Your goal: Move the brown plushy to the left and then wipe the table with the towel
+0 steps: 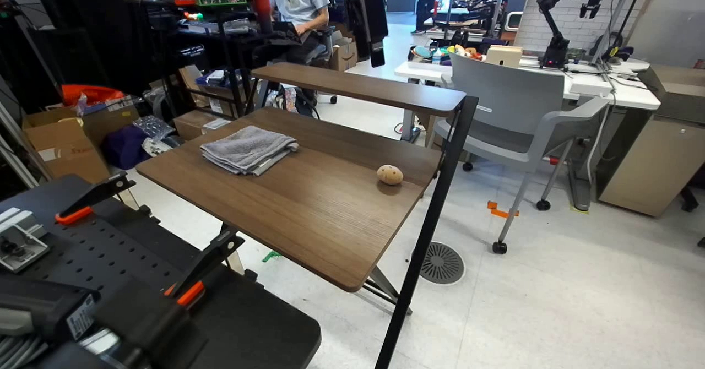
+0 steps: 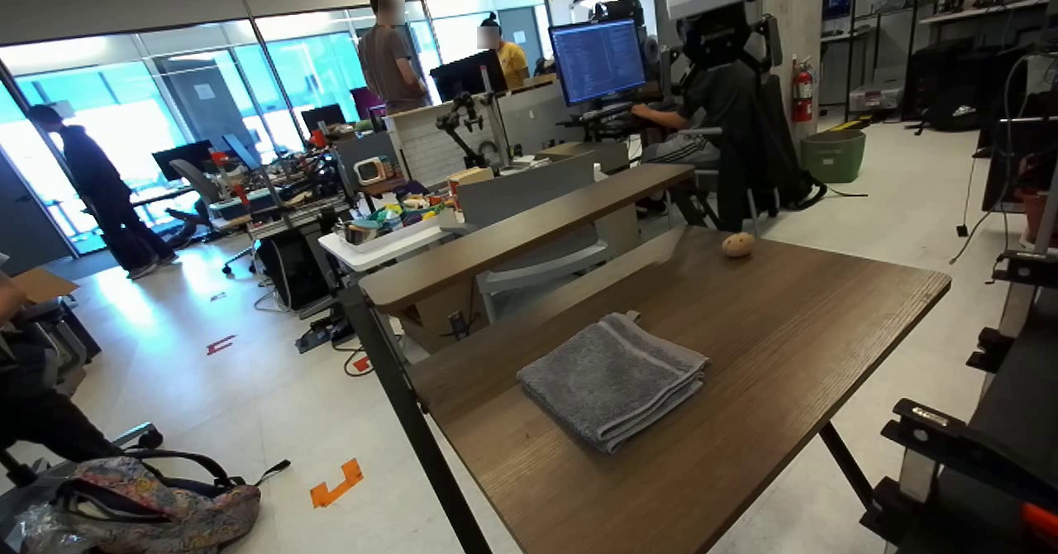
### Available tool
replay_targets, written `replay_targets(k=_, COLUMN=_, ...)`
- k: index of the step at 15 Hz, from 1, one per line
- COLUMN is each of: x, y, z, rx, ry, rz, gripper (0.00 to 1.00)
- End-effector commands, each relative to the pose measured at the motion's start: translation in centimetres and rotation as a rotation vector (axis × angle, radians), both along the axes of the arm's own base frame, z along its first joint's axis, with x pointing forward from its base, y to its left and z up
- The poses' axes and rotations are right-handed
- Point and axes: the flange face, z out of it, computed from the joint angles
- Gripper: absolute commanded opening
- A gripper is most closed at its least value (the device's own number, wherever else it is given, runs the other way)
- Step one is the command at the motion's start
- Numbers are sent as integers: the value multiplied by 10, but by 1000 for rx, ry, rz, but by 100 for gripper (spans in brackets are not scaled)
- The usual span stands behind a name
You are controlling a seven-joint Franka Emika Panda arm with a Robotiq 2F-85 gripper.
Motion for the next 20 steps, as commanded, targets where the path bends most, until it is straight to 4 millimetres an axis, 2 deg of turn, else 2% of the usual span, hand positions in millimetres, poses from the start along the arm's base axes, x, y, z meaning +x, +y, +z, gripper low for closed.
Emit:
replay_targets(k=1, x=1, y=0, z=0, rx=0, ry=3, rz=-1, gripper=100)
replay_targets(k=2, x=2, y=0, z=1, rx=0, ry=3, rz=-1, gripper=100)
replay_targets(k=3, x=6, y=4, z=10, rx=57, ry=-91, rz=-61, gripper=100)
replay_targets(k=4, x=9, y=6, z=9, rx=51, ry=-75, rz=-72, gripper=100)
replay_targets(k=6, x=18, y=1, z=-5, rx=-67, ry=-14, rz=-160, gripper=100)
replay_targets(k=8, x=30, y=-7, z=-27, rx=-129, ry=9, rz=-240, gripper=100)
replay_targets(k=12, x=46, y=-25, z=-89, rx=-214, ry=120, rz=-352, gripper=100)
replay_targets(k=14, x=46, y=-35, z=-122, rx=-193, ry=229, rz=-266, gripper=100)
replay_targets(k=17, x=63, y=-46, z=-154, rx=-86, ry=115, rz=-227, gripper=100)
replay_targets(k=20, x=78, y=-57, z=-167, rx=9, ry=-32, rz=-284, gripper=100)
